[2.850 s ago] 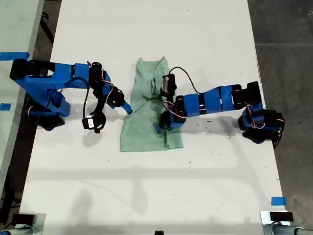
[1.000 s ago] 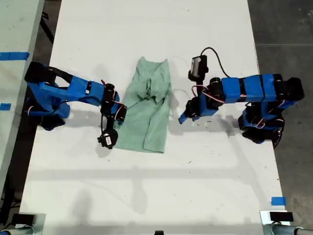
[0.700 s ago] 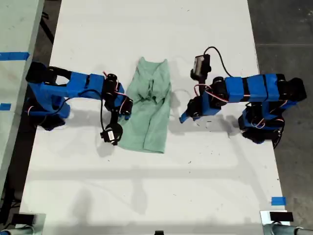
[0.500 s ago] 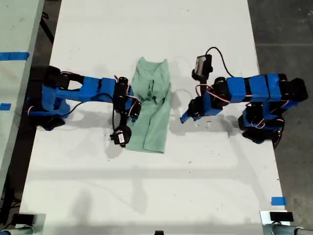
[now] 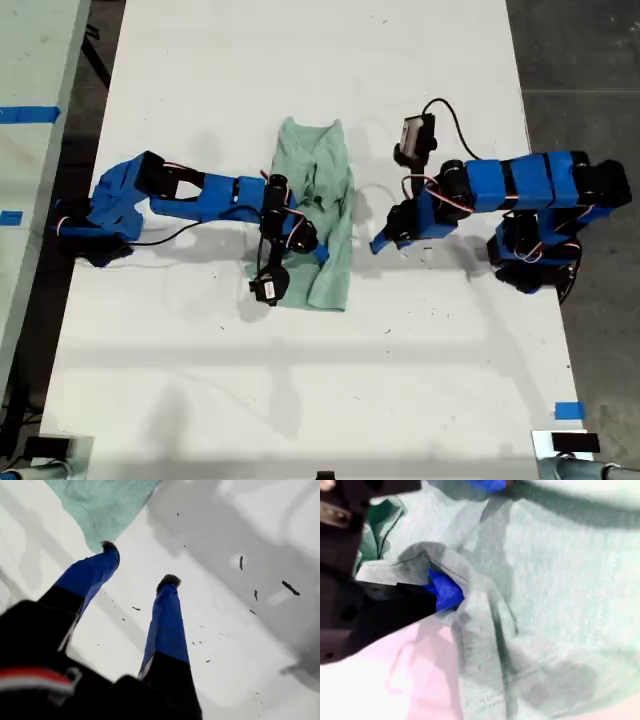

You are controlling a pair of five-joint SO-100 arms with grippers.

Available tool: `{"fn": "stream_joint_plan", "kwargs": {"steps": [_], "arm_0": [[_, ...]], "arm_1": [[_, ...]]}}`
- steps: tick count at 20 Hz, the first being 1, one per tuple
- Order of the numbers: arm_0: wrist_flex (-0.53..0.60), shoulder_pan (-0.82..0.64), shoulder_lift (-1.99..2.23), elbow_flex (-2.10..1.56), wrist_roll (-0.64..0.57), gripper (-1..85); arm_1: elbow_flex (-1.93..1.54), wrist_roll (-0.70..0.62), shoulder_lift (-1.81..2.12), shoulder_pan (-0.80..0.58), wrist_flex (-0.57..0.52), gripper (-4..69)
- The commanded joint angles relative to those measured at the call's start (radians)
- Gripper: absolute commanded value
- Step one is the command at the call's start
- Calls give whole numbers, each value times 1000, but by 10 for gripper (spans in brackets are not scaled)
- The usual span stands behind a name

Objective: Fold tshirt

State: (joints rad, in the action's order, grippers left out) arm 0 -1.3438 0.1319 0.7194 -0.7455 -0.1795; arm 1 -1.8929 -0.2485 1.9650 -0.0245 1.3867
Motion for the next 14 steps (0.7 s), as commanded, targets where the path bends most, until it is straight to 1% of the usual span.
{"fn": "stream_joint_plan", "kwargs": {"steps": [1,3,5,6,7,11,14], "arm_0": [[-11,-8,60,41,-2,312],[-97,6,117,37,20,298],[-207,31,186,12,61,259],[-261,44,224,-14,80,210],[-327,54,261,-32,115,88],[-466,78,396,-55,146,7],[-532,69,518,-115,144,1]], "arm_1": [[0,17,67,17,-25,168],[-8,21,78,21,-31,167],[-15,23,87,25,-34,166],[-18,25,91,25,-37,166],[-23,25,95,25,-38,166],[-35,25,104,25,-51,165],[-35,23,110,25,-58,164]]}}
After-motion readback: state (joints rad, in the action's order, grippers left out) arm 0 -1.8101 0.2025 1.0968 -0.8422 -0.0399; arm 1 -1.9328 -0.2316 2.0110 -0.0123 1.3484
